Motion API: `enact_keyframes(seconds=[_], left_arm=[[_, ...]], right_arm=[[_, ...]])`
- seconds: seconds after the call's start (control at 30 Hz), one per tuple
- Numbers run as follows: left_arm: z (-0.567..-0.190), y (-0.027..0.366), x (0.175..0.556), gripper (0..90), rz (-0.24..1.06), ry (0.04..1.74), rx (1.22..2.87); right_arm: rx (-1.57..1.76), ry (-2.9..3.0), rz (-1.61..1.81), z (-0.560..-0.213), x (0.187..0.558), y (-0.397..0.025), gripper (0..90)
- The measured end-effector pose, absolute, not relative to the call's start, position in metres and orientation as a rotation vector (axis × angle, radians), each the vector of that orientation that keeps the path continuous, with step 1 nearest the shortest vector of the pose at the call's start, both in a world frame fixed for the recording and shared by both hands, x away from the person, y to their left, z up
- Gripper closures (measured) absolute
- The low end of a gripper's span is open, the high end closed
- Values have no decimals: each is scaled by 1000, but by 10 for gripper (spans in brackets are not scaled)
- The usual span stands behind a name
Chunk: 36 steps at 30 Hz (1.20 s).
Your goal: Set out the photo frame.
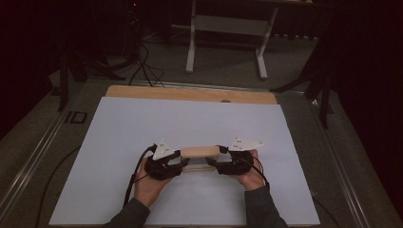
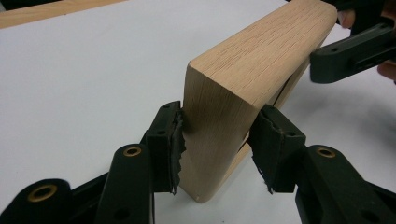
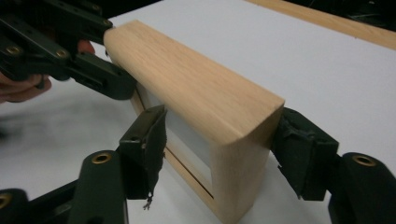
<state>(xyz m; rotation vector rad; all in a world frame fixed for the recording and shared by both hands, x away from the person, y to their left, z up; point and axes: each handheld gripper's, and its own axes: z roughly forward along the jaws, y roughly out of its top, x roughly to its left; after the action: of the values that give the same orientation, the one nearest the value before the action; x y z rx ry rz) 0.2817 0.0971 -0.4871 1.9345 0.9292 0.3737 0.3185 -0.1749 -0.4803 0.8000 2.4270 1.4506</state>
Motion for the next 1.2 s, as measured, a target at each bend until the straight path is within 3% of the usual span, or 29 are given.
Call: enact_keyframes(seconds=[0.17,1.2], left_arm=[[-487,97,283,535,367,924,1932],[-482,98,294,543,397,856,1962]], right_arm=[[816,2436,1429,-486,321,-178,458],[780,2414,1408,-483,321,-179,523]])
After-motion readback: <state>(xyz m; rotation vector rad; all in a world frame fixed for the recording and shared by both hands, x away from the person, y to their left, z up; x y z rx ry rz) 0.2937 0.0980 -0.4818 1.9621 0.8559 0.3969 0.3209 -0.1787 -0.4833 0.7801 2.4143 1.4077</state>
